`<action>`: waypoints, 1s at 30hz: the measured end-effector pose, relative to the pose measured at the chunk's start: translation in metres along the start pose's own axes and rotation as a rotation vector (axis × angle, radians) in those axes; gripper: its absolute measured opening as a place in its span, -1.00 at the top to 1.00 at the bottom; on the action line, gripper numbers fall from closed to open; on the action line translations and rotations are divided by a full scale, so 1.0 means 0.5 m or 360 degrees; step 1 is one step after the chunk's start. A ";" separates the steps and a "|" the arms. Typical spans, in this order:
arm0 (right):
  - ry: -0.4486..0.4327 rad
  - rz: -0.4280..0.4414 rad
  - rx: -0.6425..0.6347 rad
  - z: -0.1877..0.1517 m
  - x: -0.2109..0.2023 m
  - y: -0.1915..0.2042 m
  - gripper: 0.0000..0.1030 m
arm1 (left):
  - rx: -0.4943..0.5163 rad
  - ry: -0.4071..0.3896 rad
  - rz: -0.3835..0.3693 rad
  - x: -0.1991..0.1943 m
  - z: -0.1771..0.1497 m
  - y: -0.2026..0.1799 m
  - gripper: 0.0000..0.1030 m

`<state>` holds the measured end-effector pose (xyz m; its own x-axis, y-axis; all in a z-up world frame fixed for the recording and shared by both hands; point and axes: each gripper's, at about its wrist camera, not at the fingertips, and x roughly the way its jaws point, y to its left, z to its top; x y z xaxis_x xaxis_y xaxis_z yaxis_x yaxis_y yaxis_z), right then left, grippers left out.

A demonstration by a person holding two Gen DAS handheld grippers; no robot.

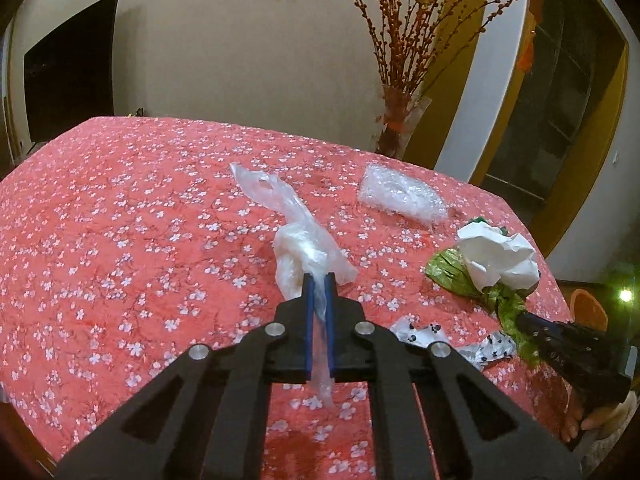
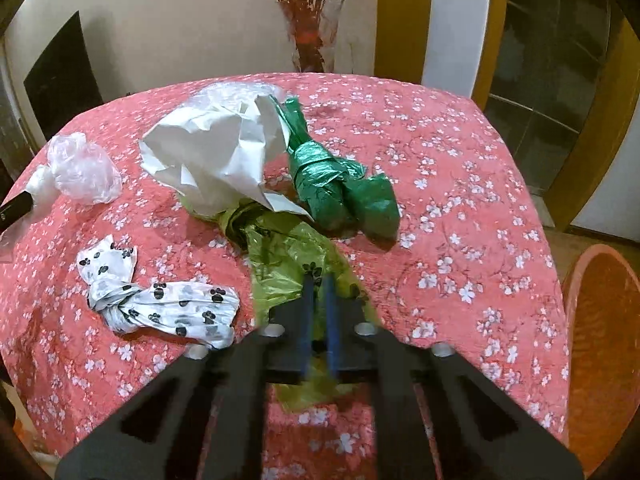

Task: Collect trash
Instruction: 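Grasp the green paw-print bag with the right tool and lift it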

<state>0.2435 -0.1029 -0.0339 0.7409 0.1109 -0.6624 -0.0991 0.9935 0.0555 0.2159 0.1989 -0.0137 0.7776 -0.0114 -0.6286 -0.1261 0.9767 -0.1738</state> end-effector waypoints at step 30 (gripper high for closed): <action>-0.0544 -0.0094 0.0190 -0.033 -0.319 -0.123 0.97 | 0.0226 -0.0205 -0.0277 -0.189 0.012 -0.193 0.89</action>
<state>0.1205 -0.1822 0.0562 0.9243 0.0352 -0.3800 0.0135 0.9921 0.1247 0.1583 0.1071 0.0671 0.8533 -0.1632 -0.4953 0.0970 0.9829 -0.1568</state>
